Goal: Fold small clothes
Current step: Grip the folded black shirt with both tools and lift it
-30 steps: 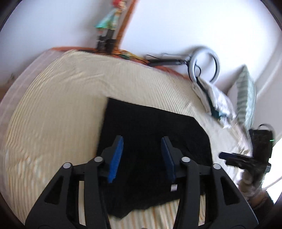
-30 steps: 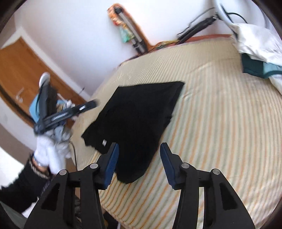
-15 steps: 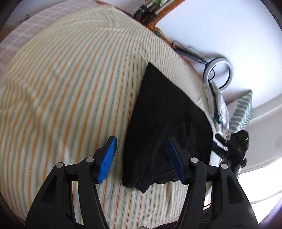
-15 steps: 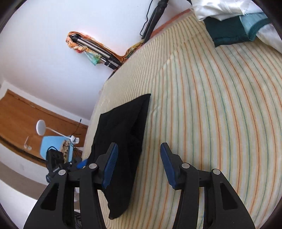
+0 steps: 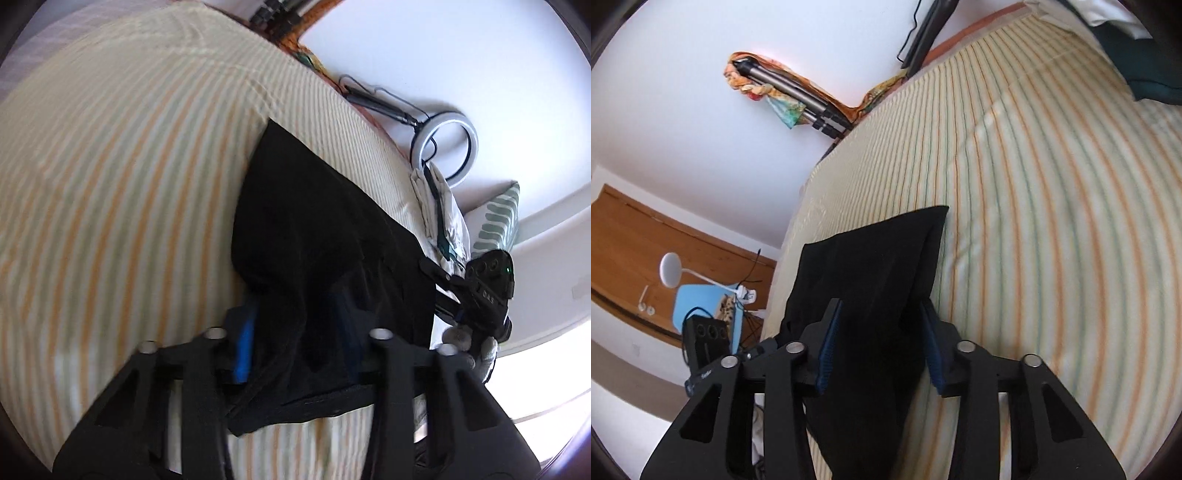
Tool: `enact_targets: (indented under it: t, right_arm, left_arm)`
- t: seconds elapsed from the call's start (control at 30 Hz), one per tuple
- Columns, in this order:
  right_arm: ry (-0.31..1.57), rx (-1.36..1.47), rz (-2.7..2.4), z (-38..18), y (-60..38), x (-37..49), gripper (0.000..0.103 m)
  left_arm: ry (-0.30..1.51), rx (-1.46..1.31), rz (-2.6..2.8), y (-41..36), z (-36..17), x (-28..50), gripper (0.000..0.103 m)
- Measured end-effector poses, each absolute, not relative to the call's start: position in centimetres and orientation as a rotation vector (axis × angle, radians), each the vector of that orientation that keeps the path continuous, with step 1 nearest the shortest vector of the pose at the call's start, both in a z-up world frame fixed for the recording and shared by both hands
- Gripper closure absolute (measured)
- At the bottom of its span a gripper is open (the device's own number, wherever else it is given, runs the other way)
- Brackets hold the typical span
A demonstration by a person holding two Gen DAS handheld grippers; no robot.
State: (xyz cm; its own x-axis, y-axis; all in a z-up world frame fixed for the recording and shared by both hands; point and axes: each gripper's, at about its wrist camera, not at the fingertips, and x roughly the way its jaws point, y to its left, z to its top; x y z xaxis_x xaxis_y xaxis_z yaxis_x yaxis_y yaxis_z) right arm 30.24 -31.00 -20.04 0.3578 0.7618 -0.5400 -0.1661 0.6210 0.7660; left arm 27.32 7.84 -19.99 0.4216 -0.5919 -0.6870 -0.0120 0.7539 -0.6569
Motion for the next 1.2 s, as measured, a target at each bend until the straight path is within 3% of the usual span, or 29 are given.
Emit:
enact_targets:
  t: [0.03, 0.07, 0.1, 0.13, 0.2, 0.67, 1.2]
  right_arm:
    - [1.044, 0.683, 0.660, -20.2, -30.8, 30.4, 0.073]
    - [1.052, 0.683, 0.649, -20.3, -30.5, 30.6, 0.078]
    - [1.062, 0.682, 0.642, -20.5, -30.3, 30.7, 0.088]
    - [1.070, 0.676, 0.637, -20.6, -30.1, 30.7, 0.094]
    - [1.055, 0.631, 0.609, -20.0, -29.6, 30.5, 0.096]
    - [0.851, 0.342, 0.594, -11.3, -27.4, 26.6, 0.098]
    - [0.756, 0.286, 0.510, -5.4, -38.1, 25.9, 0.098]
  left_arm:
    - [1.082, -0.626, -0.389, 7.5, -20.0, 27.5, 0.074]
    - [1.080, -0.609, -0.380, 7.3, -19.9, 27.6, 0.086]
    - [1.080, -0.605, -0.383, 7.2, -19.9, 27.7, 0.091]
    - [1.079, -0.607, -0.385, 7.1, -19.8, 27.7, 0.092]
    - [1.057, -0.590, -0.377, 7.0, -19.2, 27.5, 0.095]
    - [0.920, -0.527, -0.450, 5.2, -13.0, 25.2, 0.097]
    - [0.869, -0.439, -0.628, -8.0, -9.4, 29.3, 0.097]
